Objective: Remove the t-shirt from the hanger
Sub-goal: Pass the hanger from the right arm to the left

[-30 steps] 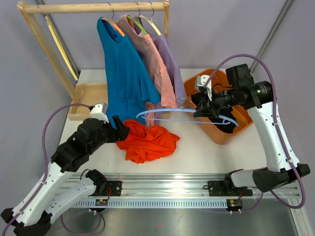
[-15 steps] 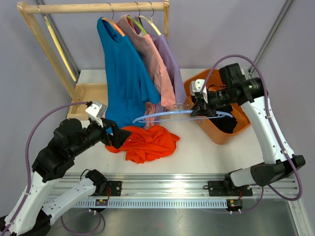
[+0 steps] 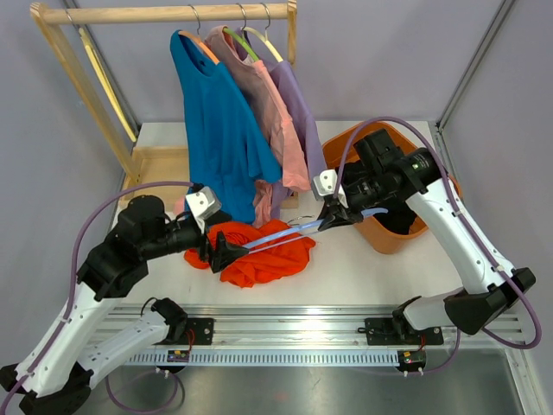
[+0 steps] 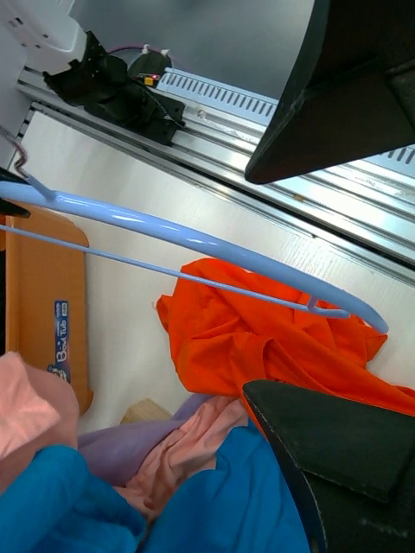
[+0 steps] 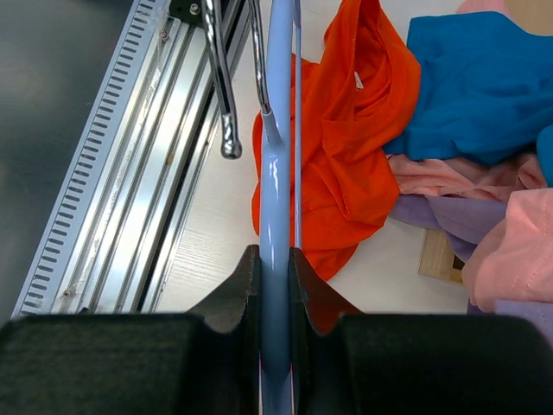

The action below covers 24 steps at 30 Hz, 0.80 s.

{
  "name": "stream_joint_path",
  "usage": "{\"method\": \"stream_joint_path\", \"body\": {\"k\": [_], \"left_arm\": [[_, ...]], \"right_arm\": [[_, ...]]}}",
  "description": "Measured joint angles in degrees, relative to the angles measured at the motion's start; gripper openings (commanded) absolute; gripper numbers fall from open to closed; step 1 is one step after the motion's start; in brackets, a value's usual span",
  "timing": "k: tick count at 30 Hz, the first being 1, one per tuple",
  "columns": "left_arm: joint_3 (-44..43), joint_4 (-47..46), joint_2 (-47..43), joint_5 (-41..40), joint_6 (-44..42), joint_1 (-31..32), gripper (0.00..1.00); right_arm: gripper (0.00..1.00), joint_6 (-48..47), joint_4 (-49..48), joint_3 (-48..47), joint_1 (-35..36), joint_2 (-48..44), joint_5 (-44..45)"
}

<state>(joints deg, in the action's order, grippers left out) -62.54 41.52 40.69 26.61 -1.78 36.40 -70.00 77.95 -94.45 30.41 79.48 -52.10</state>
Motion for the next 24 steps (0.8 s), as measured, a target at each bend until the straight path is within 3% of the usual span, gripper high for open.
{"method": "stream_joint_path", "body": {"k": [11,24], "left_arm": [[6.67,-3.63,-1.38,5.77,-5.49,-0.04,0.99],[6.93,-0.74,5.64,22.84,-6.45,-0.85,0.84]], "right_arm": [[0.0,-2.32,-0.02,0.5,2.34,-0.07,-0.07],[0.0,-5.88,-0.02,1.4,3.15,-0.85,-0.15]]}}
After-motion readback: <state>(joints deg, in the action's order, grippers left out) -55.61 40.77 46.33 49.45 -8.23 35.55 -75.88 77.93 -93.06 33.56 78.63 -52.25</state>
